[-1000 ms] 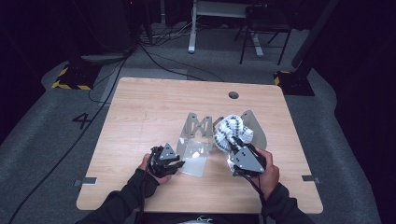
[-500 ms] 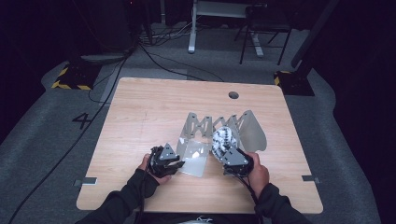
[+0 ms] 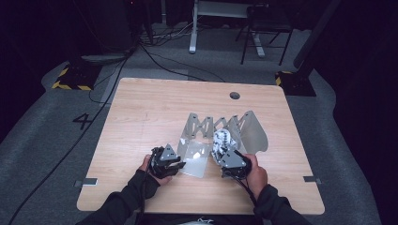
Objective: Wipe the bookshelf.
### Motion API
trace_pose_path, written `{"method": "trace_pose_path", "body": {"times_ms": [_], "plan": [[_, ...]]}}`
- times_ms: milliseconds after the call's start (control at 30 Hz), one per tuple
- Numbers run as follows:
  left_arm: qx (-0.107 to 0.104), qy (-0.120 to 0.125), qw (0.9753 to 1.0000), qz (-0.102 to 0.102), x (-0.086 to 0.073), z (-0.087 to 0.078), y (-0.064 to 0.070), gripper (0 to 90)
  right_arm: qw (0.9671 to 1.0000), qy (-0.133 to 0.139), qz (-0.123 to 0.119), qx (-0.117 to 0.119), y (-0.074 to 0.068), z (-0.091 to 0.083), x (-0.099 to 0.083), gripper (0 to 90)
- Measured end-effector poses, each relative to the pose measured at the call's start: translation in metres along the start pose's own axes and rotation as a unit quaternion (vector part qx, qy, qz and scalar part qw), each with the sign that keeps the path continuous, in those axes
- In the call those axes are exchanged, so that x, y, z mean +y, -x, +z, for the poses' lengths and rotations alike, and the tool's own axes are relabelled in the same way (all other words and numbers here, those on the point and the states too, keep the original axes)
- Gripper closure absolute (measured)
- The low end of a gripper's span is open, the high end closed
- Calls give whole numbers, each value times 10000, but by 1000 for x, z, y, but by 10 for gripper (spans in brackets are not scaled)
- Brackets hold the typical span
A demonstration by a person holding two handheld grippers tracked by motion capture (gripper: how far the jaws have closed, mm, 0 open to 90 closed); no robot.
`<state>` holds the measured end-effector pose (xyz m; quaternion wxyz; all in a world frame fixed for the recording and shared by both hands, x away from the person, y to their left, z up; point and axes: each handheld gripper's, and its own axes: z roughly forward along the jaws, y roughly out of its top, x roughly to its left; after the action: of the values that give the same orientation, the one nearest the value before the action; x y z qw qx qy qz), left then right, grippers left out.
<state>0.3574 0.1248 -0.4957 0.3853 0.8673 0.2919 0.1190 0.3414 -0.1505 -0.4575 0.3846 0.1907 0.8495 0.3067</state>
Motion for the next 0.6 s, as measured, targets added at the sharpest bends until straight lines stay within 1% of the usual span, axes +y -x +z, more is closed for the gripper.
{"method": "trace_pose_path", "body": {"times_ms": [100, 133, 200, 233, 267, 300, 333, 367, 400, 467, 533, 567, 600], "plan": [[-29, -6, 10000, -35, 0, 0, 1, 705, 9988, 392, 76, -286, 8, -14, 11, 774], [-39, 0, 10000, -49, 0, 0, 1, 705, 9974, 578, 164, -400, 12, -20, 16, 774], [-43, -6, 10000, -62, 0, 0, 3, 703, 9952, 810, 257, -493, 15, -27, 21, 775], [-57, 6, 10000, -73, 0, 1, 3, 702, 9926, 1025, 277, -585, 17, -34, 25, 775], [-61, 15, 10000, -63, 0, 1, 3, 701, 9912, 1134, 257, -632, 17, -38, 28, 775], [-58, 26, 9999, -80, 0, 1, 3, 701, 9908, 1171, 232, -630, 17, -41, 30, 775], [-63, 26, 9999, -87, 0, 1, 3, 702, 9895, 1283, 232, -621, 16, -44, 33, 775], [-62, 24, 9999, -87, 0, 1, 3, 702, 9890, 1333, 206, -603, 14, -46, 35, 775], [-42, 24, 10000, -70, 1, 1, 3, 702, 9891, 1347, 158, -574, 11, -47, 36, 775], [-72, 14, 9999, -73, 1, 1, 4, 702, 9886, 1422, 85, -490, 5, -49, 40, 775], [-49, 16, 10000, -66, 1, 1, 6, 702, 9893, 1403, 0, -389, -1, -48, 44, 775], [-89, 26, 9999, -67, 1, 1, 6, 702, 9897, 1393, -46, -329, -4, -46, 45, 775], [-86, 19, 9999, -67, 1, 1, 7, 702, 9901, 1369, -108, -275, -8, -44, 47, 775]]}}
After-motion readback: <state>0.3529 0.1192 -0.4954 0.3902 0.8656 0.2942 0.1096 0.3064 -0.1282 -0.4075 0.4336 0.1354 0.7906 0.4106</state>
